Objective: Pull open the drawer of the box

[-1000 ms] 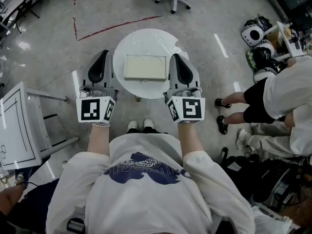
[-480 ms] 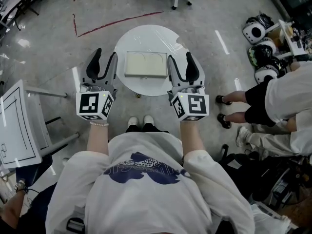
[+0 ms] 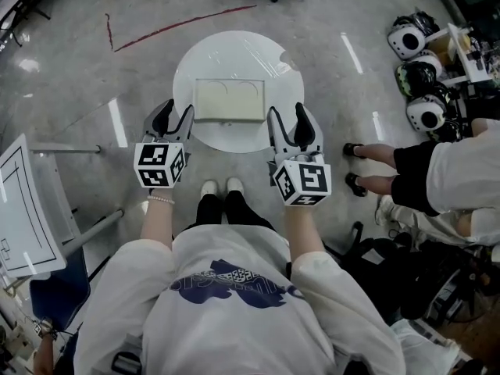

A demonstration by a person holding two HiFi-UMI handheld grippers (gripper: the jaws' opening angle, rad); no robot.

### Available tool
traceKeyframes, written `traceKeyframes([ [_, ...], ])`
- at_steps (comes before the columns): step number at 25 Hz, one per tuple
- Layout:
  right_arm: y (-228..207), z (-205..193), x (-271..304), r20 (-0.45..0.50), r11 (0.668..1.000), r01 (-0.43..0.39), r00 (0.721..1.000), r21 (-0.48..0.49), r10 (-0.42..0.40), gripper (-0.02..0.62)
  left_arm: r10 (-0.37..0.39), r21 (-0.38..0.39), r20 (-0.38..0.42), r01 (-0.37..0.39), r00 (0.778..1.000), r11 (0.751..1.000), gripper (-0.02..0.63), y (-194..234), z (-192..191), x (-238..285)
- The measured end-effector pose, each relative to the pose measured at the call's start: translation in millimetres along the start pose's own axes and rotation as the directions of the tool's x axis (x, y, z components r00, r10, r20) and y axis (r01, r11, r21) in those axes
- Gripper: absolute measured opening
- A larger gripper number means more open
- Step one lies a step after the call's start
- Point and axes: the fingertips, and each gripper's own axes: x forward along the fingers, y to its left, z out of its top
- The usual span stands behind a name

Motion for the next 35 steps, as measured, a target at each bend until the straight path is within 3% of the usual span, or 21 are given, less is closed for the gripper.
traceKeyframes([
  [4,-2,-23,2,-0.049,1.000,0.009,0.999,0.019,-0.008,0.221,0.006,-0.023,-0.127,-0.009,0.992,1.000,0.178,7,-47,30],
  [10,-6,-60,9,-0.122,0.999,0.025,0.992,0.037,-0.020,0.221,-0.006,-0.113,-0.296,-0.028,0.955,0.993,0.178,20,-119,72],
  [19,-10,-103,24,-0.201,0.997,0.045,0.979,0.067,-0.031,0.221,-0.012,-0.187,-0.397,-0.068,0.918,0.980,0.175,33,-167,97],
  [24,-6,-132,31,-0.280,0.995,0.048,0.960,0.091,-0.021,0.222,-0.014,-0.218,-0.412,-0.084,0.911,0.972,0.163,35,-175,100],
  [28,3,-177,38,-0.434,0.989,0.031,0.900,0.148,0.037,0.222,-0.037,-0.262,-0.430,-0.086,0.902,0.961,0.135,34,-175,105],
  [35,32,-270,50,-0.671,0.960,0.040,0.723,0.276,0.163,0.236,-0.052,-0.283,-0.471,-0.094,0.881,0.955,0.114,31,-176,105],
])
